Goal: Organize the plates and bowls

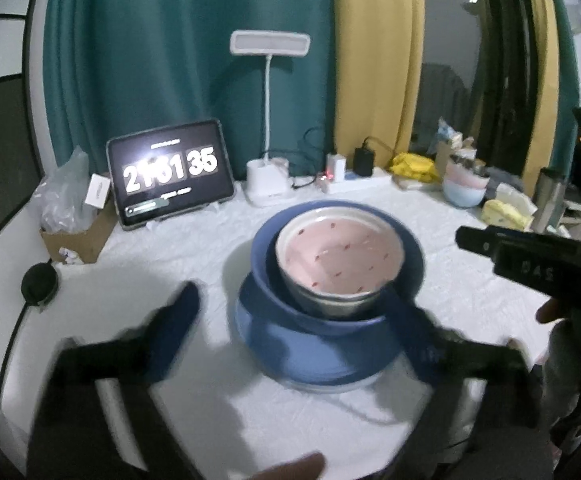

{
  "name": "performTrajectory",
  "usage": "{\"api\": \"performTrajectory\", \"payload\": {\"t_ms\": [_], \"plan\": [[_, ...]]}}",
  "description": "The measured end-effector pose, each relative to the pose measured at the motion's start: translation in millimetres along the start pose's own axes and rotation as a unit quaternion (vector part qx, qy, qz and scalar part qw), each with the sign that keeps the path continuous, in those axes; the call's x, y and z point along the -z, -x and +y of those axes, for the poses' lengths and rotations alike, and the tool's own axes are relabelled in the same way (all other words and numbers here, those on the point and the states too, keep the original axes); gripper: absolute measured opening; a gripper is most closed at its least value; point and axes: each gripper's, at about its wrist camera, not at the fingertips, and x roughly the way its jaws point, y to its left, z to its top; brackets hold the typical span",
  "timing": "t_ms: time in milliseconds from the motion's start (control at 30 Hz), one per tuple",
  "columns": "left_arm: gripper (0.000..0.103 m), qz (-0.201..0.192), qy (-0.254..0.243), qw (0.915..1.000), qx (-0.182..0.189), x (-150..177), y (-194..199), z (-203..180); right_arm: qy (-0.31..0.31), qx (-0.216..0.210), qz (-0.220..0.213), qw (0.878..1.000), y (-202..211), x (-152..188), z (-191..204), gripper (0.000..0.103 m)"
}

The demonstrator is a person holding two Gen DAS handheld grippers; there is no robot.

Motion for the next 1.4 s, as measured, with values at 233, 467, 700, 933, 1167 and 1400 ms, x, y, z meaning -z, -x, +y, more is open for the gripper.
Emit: {"api": "performTrajectory", "payload": {"t_ms": [233,467,700,933,1167,1400], "plan": [[0.096,-0.021,-0.009,0.9997,-0.002,-2,20,-7,-0.001,0.005,-0.018,1.000,21,1,-4,0.048],[0.096,-0.039,-0.007,0.9992,0.003,-8,38,-10,0.001,0.009,-0.039,0.999,43,-1,-7,0.050],[0.096,-0.059,-0.006,0.9982,0.002,-14,56,-11,0.004,0.014,-0.061,0.998,64,-5,-8,0.051],[0.096,-0.077,-0.006,0.9969,0.008,-18,72,-15,0.008,0.016,-0.082,0.996,85,-7,-8,0.052],[0.096,-0.091,-0.003,0.9958,0.009,-26,86,-18,0.011,0.017,-0.102,0.995,104,-10,-8,0.052],[0.096,-0.111,0.003,0.9938,0.011,-34,101,-17,0.014,0.021,-0.123,0.992,124,-13,-10,0.053]]}}
